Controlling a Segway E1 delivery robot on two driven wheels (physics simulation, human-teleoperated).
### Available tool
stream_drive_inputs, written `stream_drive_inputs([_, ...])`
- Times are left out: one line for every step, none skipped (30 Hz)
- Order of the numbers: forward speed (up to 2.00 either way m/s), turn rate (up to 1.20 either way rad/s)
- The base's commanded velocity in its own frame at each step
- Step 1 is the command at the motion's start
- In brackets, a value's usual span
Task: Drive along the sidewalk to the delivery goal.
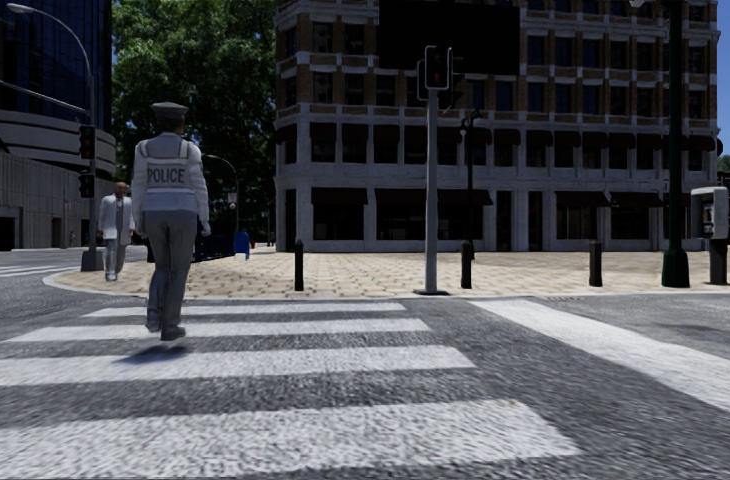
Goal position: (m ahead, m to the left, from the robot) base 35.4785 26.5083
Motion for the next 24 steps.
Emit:
stream_drive_inputs([2.00,0.00])
stream_drive_inputs([2.00,0.00])
stream_drive_inputs([2.00,0.00])
stream_drive_inputs([2.00,0.00])
stream_drive_inputs([2.00,0.00])
stream_drive_inputs([2.00,0.00])
stream_drive_inputs([2.00,0.00])
stream_drive_inputs([2.00,0.00])
stream_drive_inputs([2.00,0.00])
stream_drive_inputs([2.00,0.00])
stream_drive_inputs([2.00,0.00])
stream_drive_inputs([2.00,0.00])
stream_drive_inputs([2.00,0.00])
stream_drive_inputs([2.00,0.00])
stream_drive_inputs([2.00,0.00])
stream_drive_inputs([2.00,0.00])
stream_drive_inputs([1.92,0.00])
stream_drive_inputs([1.92,0.00])
stream_drive_inputs([1.86,0.00])
stream_drive_inputs([1.77,0.00])
stream_drive_inputs([1.63,0.00])
stream_drive_inputs([1.49,0.00])
stream_drive_inputs([1.43,0.00])
stream_drive_inputs([1.43,0.00])
